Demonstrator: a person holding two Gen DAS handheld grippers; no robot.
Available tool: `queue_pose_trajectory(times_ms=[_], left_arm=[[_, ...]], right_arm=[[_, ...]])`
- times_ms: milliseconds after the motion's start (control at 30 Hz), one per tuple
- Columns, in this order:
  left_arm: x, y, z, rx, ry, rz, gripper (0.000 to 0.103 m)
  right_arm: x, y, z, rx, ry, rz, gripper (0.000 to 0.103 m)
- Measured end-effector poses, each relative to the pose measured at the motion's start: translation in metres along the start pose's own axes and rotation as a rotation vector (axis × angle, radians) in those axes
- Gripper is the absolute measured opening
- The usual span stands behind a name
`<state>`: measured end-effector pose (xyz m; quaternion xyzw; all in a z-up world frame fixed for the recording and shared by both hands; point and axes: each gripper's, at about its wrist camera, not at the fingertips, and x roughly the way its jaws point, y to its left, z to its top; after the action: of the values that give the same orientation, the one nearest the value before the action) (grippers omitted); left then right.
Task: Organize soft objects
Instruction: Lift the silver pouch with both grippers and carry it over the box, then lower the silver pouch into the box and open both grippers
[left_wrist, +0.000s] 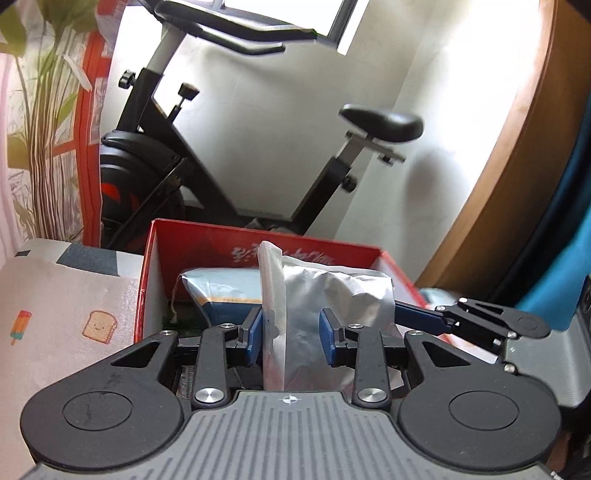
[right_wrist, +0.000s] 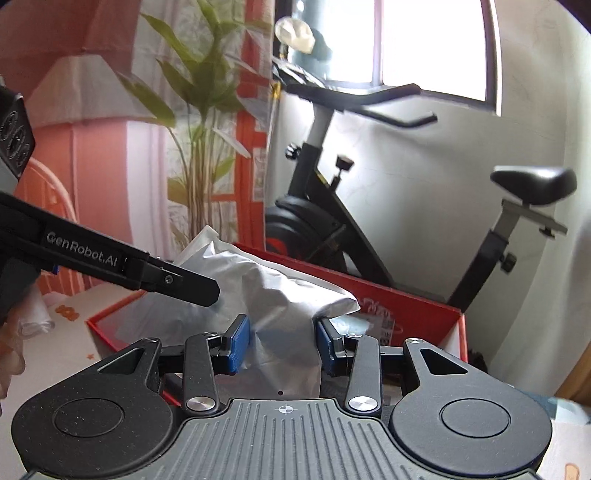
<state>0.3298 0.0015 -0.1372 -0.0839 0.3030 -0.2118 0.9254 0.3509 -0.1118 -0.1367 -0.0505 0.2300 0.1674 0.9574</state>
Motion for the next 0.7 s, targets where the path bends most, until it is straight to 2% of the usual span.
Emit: queue_pose_trajectory(times_ms=[100, 333, 567, 700], left_arm=[[0.015, 0.006, -0.002, 0.021, 0.046, 0.015, 0.034], [0.042, 0.018, -0.007, -0.006, 0.18, 0.038, 0.034], [0.057, 0.027, -0.006, -0.013, 0.257, 0.039, 0.035], [0.063, 0.032, -0.005, -0.029, 0.28, 0.036, 0.035]], right_arm=[[0.019, -0.006, -0.005, 0.031, 0.058, 0.004, 0.036], [0.052, -0.013, -0.014, 0.086, 0.224, 0.045, 0.037], [0.075, -0.024, -0.009, 0.156, 0.355, 0.056, 0.037], [0.083, -0.029, -0.007, 0.199, 0.401, 0.061, 0.037]])
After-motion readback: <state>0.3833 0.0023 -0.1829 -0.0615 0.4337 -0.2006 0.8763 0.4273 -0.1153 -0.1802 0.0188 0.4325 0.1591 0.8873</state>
